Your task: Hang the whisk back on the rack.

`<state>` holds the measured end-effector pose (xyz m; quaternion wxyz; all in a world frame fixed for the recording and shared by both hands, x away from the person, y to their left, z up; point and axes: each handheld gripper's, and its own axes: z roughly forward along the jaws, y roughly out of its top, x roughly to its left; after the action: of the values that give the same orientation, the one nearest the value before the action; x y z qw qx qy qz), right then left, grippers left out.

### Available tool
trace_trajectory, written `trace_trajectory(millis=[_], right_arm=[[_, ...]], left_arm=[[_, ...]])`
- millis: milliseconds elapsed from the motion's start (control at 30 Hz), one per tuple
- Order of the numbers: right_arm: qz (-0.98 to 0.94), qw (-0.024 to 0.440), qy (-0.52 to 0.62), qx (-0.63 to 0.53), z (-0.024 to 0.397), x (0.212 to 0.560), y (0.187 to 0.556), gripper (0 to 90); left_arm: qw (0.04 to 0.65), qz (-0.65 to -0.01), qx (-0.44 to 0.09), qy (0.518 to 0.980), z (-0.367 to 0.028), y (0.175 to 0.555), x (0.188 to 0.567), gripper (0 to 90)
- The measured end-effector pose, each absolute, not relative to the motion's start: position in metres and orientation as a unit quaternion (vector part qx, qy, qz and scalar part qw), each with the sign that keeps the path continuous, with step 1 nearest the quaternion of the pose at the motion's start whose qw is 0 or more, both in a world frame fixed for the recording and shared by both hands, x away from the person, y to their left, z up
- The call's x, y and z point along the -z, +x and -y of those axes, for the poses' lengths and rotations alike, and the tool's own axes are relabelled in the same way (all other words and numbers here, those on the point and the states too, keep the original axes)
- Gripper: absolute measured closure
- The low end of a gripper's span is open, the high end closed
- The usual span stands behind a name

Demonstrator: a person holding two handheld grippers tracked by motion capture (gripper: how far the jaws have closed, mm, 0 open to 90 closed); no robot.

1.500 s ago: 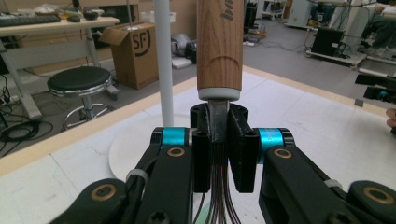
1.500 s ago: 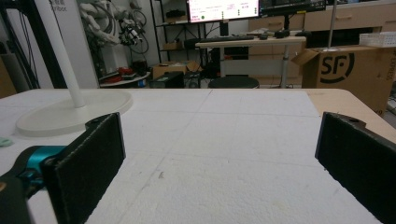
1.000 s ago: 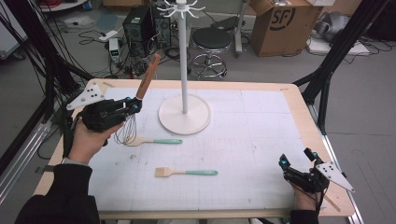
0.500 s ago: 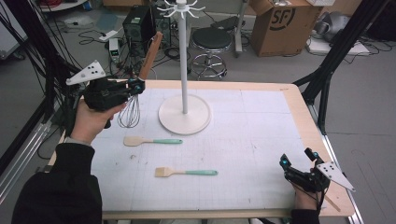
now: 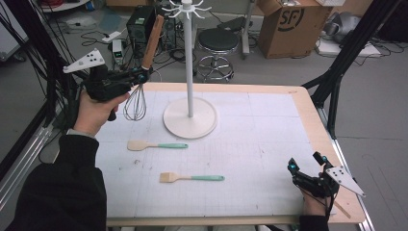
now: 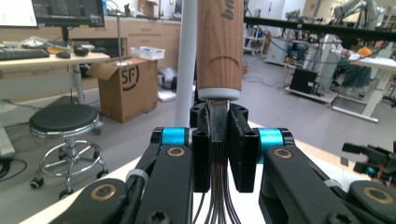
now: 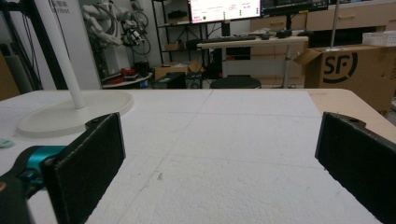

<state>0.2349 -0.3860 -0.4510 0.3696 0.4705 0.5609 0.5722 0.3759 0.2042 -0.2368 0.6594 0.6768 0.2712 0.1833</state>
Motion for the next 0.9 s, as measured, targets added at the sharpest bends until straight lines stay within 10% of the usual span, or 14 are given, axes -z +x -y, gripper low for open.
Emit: trace_trajectory(millis=[900], right_arm=[[-0.559, 0.374, 0.469, -0.573, 0.391, 0.452, 0.236, 0.4]], left_arm=[[0.653, -0.276, -0.185, 0.681, -0.187, 0.390, 0.233, 80.9]])
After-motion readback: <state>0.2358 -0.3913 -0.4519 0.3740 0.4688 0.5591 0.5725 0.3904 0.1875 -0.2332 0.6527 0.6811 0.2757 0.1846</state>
